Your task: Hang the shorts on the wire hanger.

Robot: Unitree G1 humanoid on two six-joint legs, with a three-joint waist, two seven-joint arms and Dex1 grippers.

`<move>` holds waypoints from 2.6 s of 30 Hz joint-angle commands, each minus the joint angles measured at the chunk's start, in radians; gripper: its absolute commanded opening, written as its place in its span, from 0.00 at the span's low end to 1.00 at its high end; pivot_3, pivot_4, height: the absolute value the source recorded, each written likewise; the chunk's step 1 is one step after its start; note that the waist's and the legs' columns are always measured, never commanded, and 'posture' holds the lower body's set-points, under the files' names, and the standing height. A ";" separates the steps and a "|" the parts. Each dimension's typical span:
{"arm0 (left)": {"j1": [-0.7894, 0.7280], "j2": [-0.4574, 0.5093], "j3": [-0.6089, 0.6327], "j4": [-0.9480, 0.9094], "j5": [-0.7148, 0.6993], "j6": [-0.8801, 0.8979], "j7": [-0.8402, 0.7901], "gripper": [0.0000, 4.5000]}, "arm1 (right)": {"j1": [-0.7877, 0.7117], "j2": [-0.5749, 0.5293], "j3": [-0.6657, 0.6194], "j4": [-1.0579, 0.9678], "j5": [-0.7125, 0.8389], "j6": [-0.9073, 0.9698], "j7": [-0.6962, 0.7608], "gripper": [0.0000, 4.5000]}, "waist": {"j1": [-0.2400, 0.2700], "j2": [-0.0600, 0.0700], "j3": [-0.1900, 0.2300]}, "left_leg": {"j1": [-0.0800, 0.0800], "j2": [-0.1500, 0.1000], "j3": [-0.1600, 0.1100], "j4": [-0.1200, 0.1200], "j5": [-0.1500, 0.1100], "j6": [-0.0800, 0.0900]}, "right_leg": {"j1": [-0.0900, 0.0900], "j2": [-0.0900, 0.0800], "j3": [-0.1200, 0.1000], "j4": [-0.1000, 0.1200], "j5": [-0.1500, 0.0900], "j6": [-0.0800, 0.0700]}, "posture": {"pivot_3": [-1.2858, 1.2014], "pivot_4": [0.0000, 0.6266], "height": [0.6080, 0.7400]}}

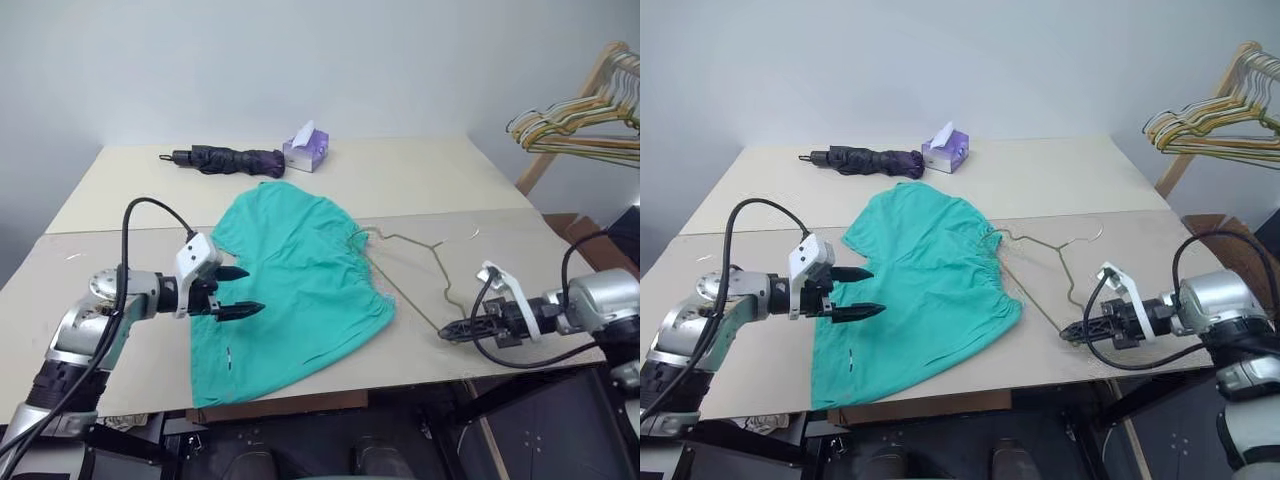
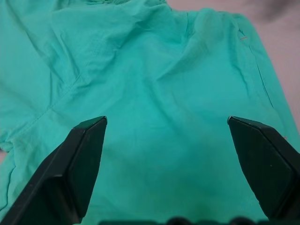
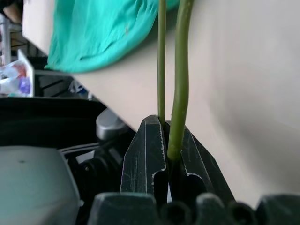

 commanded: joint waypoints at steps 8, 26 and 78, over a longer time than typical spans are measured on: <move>0.018 -0.006 0.013 -0.028 0.013 -0.039 0.012 0.99 | -0.001 -0.020 0.018 0.092 -0.090 -0.033 0.092 0.00 | 0.014 0.000 0.000 | 0.000 0.000 0.000 0.001 0.000 0.000 | 0.000 0.000 0.000 0.001 0.000 0.000 | 0.53 0.00 1.00; 0.010 -0.037 -0.005 0.005 0.039 -0.073 0.005 0.99 | 0.067 -0.034 -0.008 0.022 -0.054 -0.001 0.112 0.00 | 0.010 0.001 0.000 | 0.000 0.000 0.000 0.002 0.000 0.000 | 0.000 0.000 0.000 0.002 0.000 0.000 | 0.53 0.00 1.00; 0.069 -0.051 -0.031 -0.031 0.098 -0.091 0.055 0.99 | -0.294 0.051 0.408 0.249 -0.119 -0.223 0.189 0.00 | 0.028 0.002 -0.001 | 0.000 0.000 0.000 0.003 0.000 0.000 | -0.001 0.000 0.000 0.005 0.000 0.000 | 0.55 0.00 1.00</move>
